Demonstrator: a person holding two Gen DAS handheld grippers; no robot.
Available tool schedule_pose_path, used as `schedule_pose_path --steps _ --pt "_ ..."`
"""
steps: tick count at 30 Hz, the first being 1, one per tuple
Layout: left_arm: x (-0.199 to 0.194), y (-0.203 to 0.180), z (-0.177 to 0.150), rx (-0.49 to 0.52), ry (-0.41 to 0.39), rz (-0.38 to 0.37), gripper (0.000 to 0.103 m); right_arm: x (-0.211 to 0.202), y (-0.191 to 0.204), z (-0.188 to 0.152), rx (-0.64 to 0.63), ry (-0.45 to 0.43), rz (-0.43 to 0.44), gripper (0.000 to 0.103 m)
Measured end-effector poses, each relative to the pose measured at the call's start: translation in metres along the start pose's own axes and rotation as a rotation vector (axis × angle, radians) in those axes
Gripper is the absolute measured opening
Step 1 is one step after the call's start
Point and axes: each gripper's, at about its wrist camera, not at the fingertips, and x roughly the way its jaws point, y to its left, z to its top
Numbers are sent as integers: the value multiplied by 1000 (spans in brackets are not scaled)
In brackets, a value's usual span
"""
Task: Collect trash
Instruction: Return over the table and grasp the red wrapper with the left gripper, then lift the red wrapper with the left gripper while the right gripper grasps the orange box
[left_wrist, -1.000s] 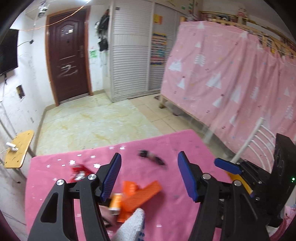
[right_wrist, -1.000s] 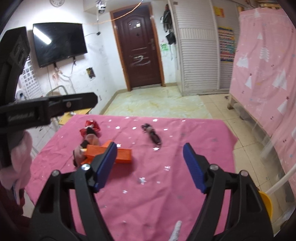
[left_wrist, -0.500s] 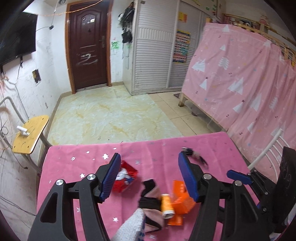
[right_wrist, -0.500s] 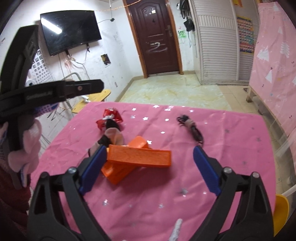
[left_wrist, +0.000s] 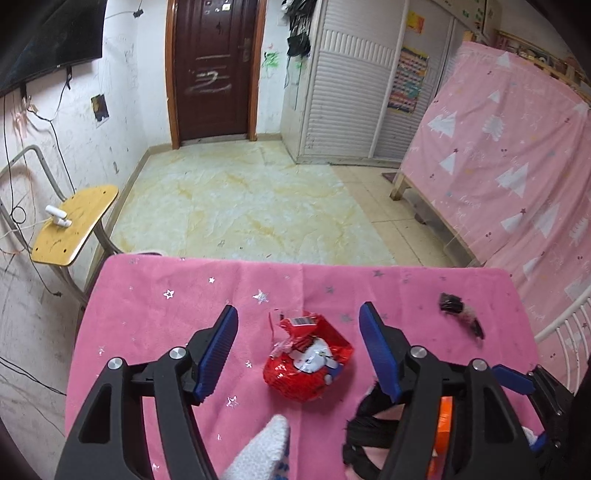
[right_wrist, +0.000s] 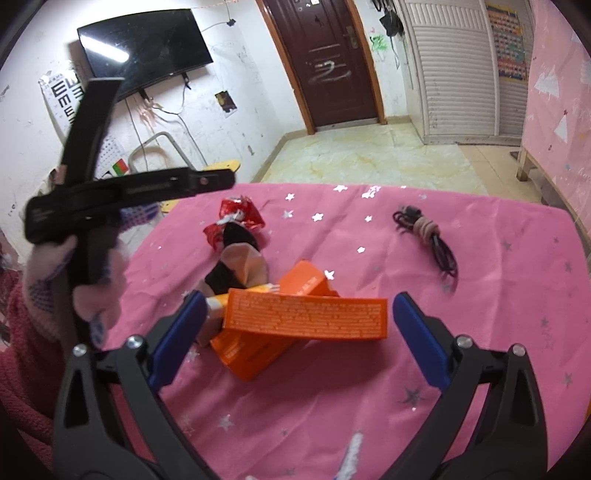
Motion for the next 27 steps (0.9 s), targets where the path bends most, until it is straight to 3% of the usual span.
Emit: schedule_pose_path --steps 13,15,17,22,24,26,27 --pt "46 0 -15 35 89 19 60 14 2 1 -19 20 -48 97" --pt "46 -1 -16 36 91 16 53 15 1 1 -13 21 -50 97" --pt "46 0 -18 32 101 3 38 17 0 1 -8 24 -56 97" --pt "42 1 -22 29 98 -2 31 19 0 1 -12 29 -77 97" --pt "38 1 -23 24 92 -8 30 19 -1 1 -10 25 -89 90" --pt "33 2 -23 16 81 -12 30 20 -2 2 -9 26 -114 63" --pt "29 3 -24 15 76 -15 30 20 -3 2 -6 25 -113 58"
